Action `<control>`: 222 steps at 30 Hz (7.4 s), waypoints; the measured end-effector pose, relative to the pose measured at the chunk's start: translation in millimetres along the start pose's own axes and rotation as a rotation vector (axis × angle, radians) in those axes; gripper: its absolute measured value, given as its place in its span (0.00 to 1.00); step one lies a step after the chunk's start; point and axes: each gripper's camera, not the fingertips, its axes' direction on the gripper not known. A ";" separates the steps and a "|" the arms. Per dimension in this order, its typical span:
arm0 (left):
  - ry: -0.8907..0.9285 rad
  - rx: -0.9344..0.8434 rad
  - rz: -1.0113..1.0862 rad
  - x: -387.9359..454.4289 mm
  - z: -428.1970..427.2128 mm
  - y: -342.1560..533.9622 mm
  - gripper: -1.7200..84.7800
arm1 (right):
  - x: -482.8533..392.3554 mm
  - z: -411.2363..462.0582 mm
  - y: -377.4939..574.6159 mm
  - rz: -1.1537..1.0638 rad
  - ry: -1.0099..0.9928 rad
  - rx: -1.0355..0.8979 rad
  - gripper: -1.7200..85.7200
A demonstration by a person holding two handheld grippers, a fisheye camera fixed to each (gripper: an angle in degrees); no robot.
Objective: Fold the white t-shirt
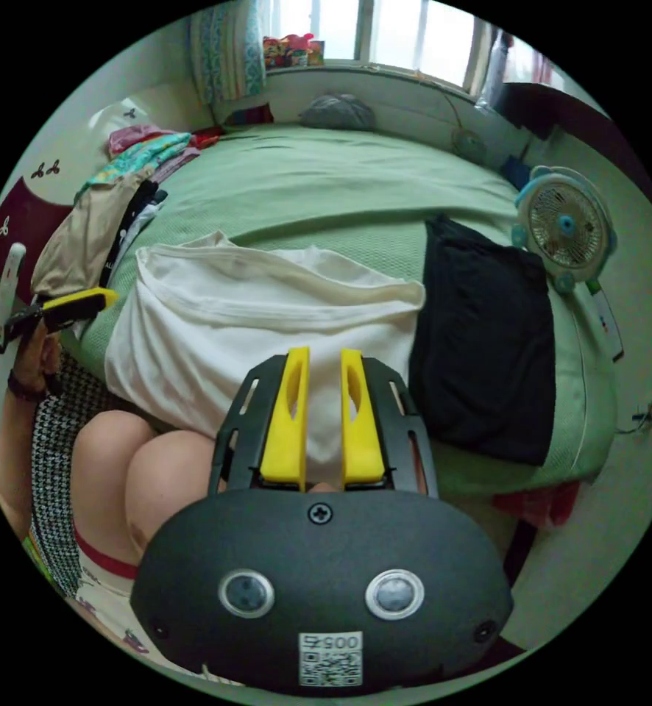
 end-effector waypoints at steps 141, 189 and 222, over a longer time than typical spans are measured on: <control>0.181 -0.075 0.296 708.5 337.5 90.3 0.05 | 252.9 -175.4 -153.5 0.424 -0.338 -0.213 0.15; 0.430 0.069 0.229 479.6 179.2 -15.3 0.06 | -11.8 -105.7 -219.2 0.146 0.215 -0.132 0.02; 0.300 -0.047 0.049 322.8 182.5 -25.0 0.06 | -125.1 0.4 139.9 -0.019 0.152 0.085 0.15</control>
